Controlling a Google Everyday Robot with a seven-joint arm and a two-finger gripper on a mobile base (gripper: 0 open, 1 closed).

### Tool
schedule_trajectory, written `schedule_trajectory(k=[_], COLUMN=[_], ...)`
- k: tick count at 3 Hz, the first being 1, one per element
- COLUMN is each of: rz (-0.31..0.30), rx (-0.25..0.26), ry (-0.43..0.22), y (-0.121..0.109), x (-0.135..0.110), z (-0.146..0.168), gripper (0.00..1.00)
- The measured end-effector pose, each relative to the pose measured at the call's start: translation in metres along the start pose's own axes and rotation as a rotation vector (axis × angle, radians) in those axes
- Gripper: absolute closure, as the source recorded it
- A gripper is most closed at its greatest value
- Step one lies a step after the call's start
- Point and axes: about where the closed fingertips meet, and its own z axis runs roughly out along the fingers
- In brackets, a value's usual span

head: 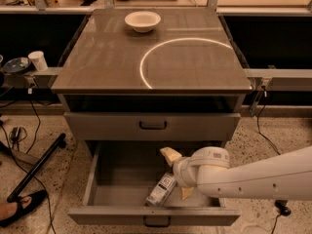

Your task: Pick blue plastic bottle from middle drawer and place on counter

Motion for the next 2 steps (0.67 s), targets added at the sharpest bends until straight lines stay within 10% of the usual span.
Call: schedule_trajectory(k=[2], rz=[0.078], rx=[0.002], ry=[-0.054], y=[0.039], x=[-0.001], z=[0.034], gripper=[0.0])
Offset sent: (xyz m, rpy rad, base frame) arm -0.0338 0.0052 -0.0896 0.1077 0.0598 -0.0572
